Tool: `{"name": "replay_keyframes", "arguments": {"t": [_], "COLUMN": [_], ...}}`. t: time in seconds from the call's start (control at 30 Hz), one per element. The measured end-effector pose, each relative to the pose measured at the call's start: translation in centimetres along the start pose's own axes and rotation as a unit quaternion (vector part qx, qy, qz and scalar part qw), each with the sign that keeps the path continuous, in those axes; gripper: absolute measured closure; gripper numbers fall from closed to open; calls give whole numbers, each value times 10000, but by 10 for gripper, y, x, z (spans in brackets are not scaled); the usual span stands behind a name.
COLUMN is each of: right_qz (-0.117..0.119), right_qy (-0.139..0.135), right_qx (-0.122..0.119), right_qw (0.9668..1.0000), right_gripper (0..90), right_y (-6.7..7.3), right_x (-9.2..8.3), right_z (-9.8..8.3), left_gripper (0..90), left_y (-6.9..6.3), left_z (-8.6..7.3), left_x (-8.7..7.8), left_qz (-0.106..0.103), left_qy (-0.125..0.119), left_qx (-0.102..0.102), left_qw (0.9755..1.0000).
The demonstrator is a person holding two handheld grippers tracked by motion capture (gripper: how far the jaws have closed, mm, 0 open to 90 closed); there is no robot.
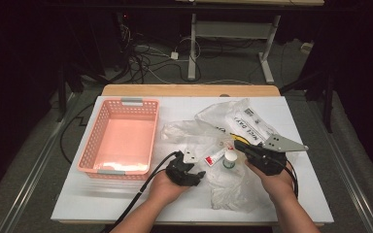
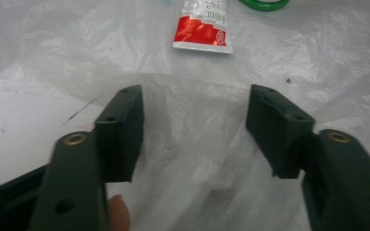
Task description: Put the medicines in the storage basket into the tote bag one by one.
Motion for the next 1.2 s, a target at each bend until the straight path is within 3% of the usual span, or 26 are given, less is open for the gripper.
{"name": "replay_keyframes", "arguments": {"t": [0.07, 0.13, 0.3, 0.47, 0.57, 0.77, 1.2], "right_qz": [-2, 7, 13, 5, -17, -47, -130], "right_qy": [14, 19, 23, -3, -10, -20, -74], "right_qx": [6, -13, -3, 3, 26, 26, 78], "right_qw": [10000, 10000, 10000, 10000, 10000, 10000, 9999], "right_gripper": [900, 900, 900, 900, 900, 900, 900], "right_y": [1, 1, 1, -1, -2, -2, -3], "right_x": [1, 2, 2, 0, 0, 1, 4], "right_z": [0, 0, -1, -2, -2, -3, -4], "left_gripper": [512, 653, 882, 886, 886, 886, 886], "left_y": [-1, -2, 2, 2, 3, 3, 3], "left_z": [0, 1, 2, 0, -2, -8, -15], "left_x": [0, 0, 0, -1, -5, -13, -22], "left_qz": [-41, -49, -130, -160, -173, -207, -119], "left_qy": [-46, -68, -98, -153, -393, -968, -1559], "left_qx": [83, 125, -50, -75, -97, -125, -173], "left_qw": [9999, 9999, 9999, 9997, 9990, 9950, 9875]}}
Point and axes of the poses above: each handheld gripper's, and its own axes: x roughly forward along the jaws, z roughly out of its top, y roughly to its left, the point moved 3 cm from there along x, roughly forward along the jaws, and after that the axes turned 11 degrees about y, right-handed, at the moved point
